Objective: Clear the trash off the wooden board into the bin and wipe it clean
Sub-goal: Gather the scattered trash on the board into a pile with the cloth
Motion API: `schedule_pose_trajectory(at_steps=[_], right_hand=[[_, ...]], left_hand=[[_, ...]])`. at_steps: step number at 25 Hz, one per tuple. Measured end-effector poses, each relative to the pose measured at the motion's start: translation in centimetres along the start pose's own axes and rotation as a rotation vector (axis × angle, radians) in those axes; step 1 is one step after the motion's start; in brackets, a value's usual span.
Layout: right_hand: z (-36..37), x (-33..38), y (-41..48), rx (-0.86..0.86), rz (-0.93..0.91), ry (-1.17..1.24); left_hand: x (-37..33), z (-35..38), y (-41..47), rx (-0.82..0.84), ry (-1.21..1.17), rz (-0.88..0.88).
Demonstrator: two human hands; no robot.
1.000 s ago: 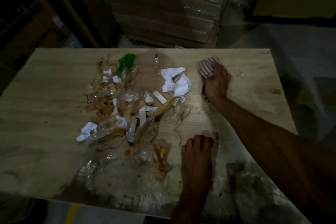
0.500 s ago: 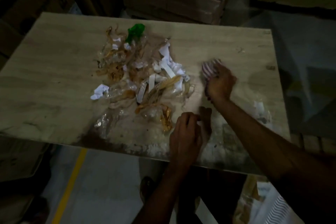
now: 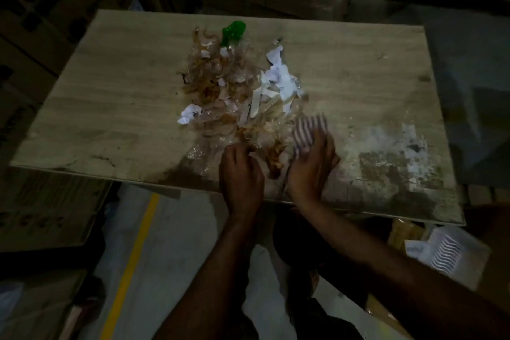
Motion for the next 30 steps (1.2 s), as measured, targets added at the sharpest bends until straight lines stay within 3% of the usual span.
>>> schedule_pose_trajectory(at_steps=[2, 5, 8, 10, 15, 17, 20, 23, 25, 30], right_hand=[[2.3, -0.5, -3.3, 0.079, 0.112, -0.111], [6.3, 2.0, -1.4, 0.136, 0.036, -0.028], [6.0, 4.8, 0.6, -0.063, -0.117, 0.049], [5.5, 6.6, -1.3, -0.103, -0.344, 0.000], [11.9, 7.9, -10.5, 0.337, -0.895, -0.232], [14.9, 7.3, -10.8, 0.460, -1.003, -0.365], [16.2, 7.7, -6.1, 0.345, -0.902, -0.442], [15.0, 8.7, -2.6, 0.207, -0.782, -0.352], [15.5, 10.3, -3.1, 0.146, -0.799, -0.264], [23.9, 14.2, -6.3, 0.418, -0.944, -0.306]], left_hand=[[1.8, -0.4, 0.0, 0.016, -0.002, 0.005], [4.7, -1.5, -0.1, 0.032, 0.029, 0.077], [8.2, -3.7, 0.2, -0.005, 0.047, 0.076], [10.7, -5.4, 1.2, -0.037, 0.072, 0.045], [16.3, -7.6, 4.2, -0.044, 0.006, -0.107], [18.4, -7.3, 5.2, -0.003, -0.033, -0.202], [20.2, -6.5, 6.1, 0.079, 0.000, -0.203], [20.6, -6.4, 7.5, 0.117, 0.000, -0.217], [20.5, -6.6, 9.0, 0.102, -0.040, -0.250], [22.5, -7.1, 13.7, -0.018, -0.047, -0.326]])
Point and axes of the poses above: each hand's wrist, its own y-axis towards the middle knuckle, its own z-axis out of the palm, x = y × z, the point moved 4 cm from there along y, towards the middle knuckle, and after that the axes turned 3 degrees about y, right-handed, at the moved point
